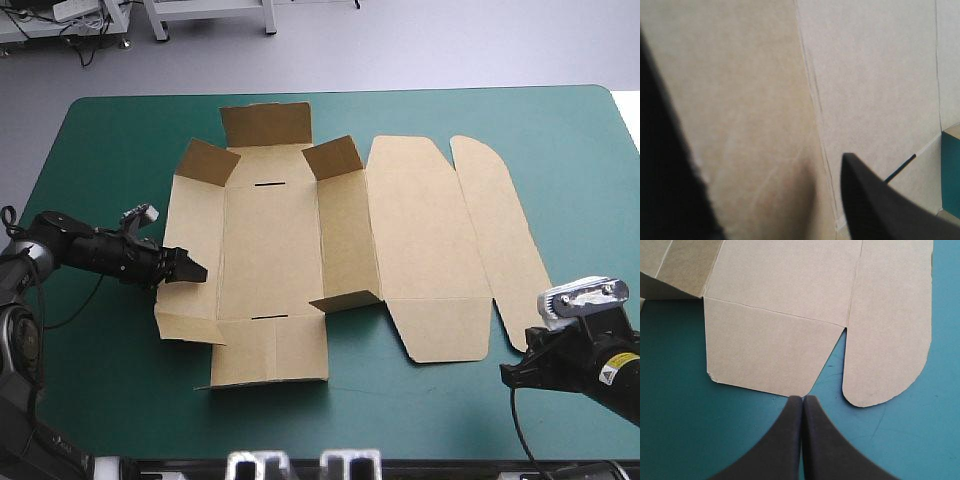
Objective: Fold the box
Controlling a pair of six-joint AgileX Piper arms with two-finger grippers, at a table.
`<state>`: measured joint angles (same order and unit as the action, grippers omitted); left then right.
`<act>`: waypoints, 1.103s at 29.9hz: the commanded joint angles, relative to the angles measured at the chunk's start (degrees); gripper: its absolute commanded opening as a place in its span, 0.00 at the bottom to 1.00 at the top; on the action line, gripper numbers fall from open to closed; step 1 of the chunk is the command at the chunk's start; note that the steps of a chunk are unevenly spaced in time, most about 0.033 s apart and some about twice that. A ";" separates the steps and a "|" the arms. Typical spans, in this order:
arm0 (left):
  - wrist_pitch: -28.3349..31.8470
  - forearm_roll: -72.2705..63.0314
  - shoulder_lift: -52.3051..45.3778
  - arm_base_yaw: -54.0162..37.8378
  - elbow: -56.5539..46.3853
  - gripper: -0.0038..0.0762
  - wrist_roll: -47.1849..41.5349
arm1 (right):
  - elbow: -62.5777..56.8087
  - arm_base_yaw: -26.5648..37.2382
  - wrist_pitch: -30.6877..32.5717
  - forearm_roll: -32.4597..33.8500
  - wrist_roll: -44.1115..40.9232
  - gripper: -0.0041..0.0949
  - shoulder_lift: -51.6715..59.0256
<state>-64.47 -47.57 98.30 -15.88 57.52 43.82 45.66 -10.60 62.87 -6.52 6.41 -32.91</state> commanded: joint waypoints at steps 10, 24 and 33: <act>-6.57 -6.51 -2.15 0.37 2.89 0.04 3.84 | 1.25 -0.09 -2.94 -0.47 0.46 0.03 -0.17; -10.23 -2.89 -6.34 0.59 17.94 0.04 5.31 | 1.25 -0.09 -2.94 -0.47 0.46 0.03 -0.17; -8.41 12.92 -10.69 10.89 24.21 0.04 3.20 | 1.25 -0.09 -3.40 -0.91 0.31 0.03 -0.17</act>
<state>-69.17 -36.66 90.96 -9.20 78.70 47.21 45.66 -10.60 62.87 -6.58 6.41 -32.91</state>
